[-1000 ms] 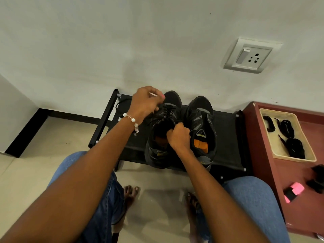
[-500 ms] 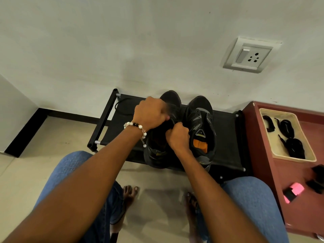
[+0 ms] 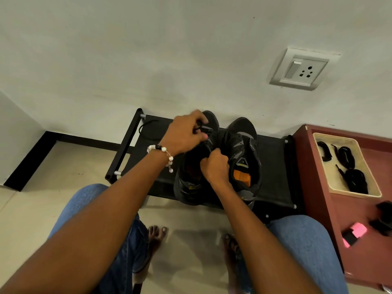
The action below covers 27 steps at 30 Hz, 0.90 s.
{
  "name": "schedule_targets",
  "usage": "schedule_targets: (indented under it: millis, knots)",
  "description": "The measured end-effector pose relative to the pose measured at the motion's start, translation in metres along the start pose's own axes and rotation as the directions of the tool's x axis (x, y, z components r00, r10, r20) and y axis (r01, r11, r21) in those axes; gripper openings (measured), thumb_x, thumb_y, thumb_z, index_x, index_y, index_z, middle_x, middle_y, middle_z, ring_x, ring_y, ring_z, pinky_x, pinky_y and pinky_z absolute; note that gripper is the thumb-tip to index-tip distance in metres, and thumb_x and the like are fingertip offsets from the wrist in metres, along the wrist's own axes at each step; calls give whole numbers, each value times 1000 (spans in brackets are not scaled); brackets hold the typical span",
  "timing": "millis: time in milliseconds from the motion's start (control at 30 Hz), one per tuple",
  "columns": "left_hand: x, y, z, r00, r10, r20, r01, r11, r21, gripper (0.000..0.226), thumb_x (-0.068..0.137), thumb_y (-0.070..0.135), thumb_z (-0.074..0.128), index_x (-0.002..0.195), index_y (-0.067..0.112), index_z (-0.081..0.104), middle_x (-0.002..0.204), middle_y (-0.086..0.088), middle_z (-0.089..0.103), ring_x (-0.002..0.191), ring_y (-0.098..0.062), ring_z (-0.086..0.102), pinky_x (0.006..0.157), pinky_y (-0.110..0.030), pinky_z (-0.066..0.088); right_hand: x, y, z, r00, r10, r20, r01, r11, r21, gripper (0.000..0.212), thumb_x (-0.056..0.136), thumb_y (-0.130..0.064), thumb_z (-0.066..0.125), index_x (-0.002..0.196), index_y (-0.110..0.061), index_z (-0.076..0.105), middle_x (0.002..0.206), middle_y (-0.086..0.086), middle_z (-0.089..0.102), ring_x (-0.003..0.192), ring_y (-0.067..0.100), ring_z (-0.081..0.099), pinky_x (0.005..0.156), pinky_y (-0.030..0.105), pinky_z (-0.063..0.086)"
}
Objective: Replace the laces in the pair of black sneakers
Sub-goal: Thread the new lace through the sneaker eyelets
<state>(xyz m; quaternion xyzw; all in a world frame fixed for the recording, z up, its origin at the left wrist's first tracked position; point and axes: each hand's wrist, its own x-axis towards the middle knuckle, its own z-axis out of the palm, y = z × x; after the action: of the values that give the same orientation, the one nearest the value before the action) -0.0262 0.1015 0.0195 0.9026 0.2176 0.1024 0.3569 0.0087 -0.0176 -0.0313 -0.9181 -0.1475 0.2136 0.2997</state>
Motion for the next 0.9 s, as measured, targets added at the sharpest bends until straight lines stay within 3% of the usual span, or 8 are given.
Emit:
schedule_targets:
  millis: [100,300,467,533,600,700,767,900]
  knots:
    - [-4,-1,6,986,89,140,-138,908,395,30,75,31,79,101,24,68,96,3,58,93,-21,59,76,-31,48,1,1,1,1000,-4,2,4,1000,3,30,95,-12,48,120,5,46,117,25,57,105,42,58,77,39,45]
    - [-5,2,19,988,146,56,-152,824,546,10,87,24,63,90,16,68,93,-7,65,87,-28,62,70,-34,46,3,1,1,1000,1,9,-1,1000,-4,31,95,-12,47,121,5,45,118,25,57,106,43,57,79,40,45]
    - [-2,-1,2,988,-150,47,145,985,89,8,73,16,80,74,11,74,77,-3,72,77,-16,68,72,-30,56,2,2,1,1000,-14,0,14,999,-32,33,96,-14,47,122,6,46,120,26,56,108,44,56,79,39,44]
    - [-3,-3,-5,936,-351,18,342,901,-267,10,74,6,79,72,2,70,77,-12,72,67,-23,72,65,-34,61,2,2,1,1000,-15,4,15,999,-35,33,95,-13,48,122,6,46,121,25,56,108,44,56,81,40,46]
    - [-2,-8,-12,879,-475,-41,414,805,-425,14,77,4,77,72,0,65,82,-18,72,65,-27,72,62,-37,61,4,2,1,1000,-11,9,11,999,-37,34,95,-13,49,122,6,45,121,25,55,107,44,57,82,42,47]
    - [-2,-22,-20,883,-413,-221,423,906,0,21,79,20,77,89,3,69,97,-16,69,90,-34,68,80,-43,57,5,3,0,1000,-18,10,18,999,-45,35,95,-15,51,122,6,46,120,25,56,107,43,57,83,43,48]
    - [-8,-20,-20,906,-371,-201,418,857,301,42,80,28,76,113,6,61,118,-17,58,114,-39,55,91,-48,49,5,1,-2,999,-55,-1,54,996,-69,35,95,-17,53,123,3,46,120,23,56,106,42,57,82,42,48]
    - [-18,-8,-14,942,-335,-7,331,930,161,31,79,29,78,99,8,66,101,-12,67,94,-30,65,85,-42,54,8,-3,-9,955,-276,-110,250,946,-204,44,90,-10,62,132,-6,48,123,17,54,113,35,52,88,41,46]
